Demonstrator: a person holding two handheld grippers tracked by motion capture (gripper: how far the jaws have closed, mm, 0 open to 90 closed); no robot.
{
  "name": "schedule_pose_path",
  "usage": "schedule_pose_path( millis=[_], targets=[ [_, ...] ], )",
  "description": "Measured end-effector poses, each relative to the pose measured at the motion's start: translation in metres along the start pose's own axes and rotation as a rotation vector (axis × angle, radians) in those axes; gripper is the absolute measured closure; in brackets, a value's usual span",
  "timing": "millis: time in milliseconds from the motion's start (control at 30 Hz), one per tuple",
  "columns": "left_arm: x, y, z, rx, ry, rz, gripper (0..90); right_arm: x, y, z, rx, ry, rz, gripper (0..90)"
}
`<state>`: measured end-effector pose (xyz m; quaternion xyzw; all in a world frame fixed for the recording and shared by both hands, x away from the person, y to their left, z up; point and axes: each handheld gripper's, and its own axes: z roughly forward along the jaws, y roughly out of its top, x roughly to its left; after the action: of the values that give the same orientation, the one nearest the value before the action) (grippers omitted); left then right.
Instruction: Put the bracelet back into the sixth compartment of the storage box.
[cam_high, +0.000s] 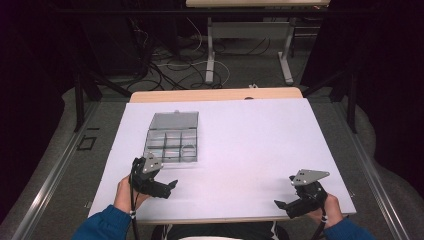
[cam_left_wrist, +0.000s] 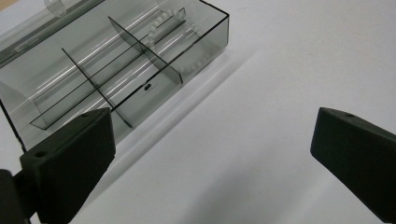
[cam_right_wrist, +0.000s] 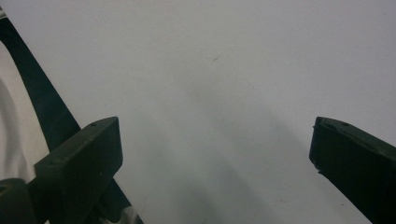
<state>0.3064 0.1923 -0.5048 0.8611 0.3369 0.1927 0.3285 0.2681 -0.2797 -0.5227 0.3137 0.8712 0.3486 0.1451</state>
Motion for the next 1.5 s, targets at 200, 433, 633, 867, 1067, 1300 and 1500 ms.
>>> schedule_pose_path(
  millis=[200,433,633,867,1067,1300,1500],
  targets=[
    [0.0,-0.01,-0.008,-0.01,0.002,-0.006,0.0,0.0,0.0,0.0,0.002,-0.002,0.002,2.0],
    [0.0,-0.023,-0.017,-0.028,0.015,-0.012,0.0,0.0,0.0,0.0,0.002,-0.004,0.006,2.0],
    [-0.002,-0.033,-0.021,-0.044,0.02,-0.015,0.0,0.001,0.0,0.001,0.005,-0.005,0.013,1.9],
    [-0.004,-0.039,-0.024,-0.048,0.025,0.001,0.0,0.0,0.0,0.001,0.004,-0.005,0.003,2.0],
    [-0.006,-0.044,-0.027,-0.051,0.027,0.002,0.0,0.001,0.0,0.001,0.005,-0.006,0.01,2.0],
    [-0.01,-0.048,-0.029,-0.046,0.016,0.009,0.0,0.0,0.0,0.001,0.007,-0.004,-0.003,1.9],
    [-0.009,-0.048,-0.028,-0.052,0.009,0.003,0.0,0.0,0.0,0.001,0.003,-0.008,0.001,1.9]
  ],
)
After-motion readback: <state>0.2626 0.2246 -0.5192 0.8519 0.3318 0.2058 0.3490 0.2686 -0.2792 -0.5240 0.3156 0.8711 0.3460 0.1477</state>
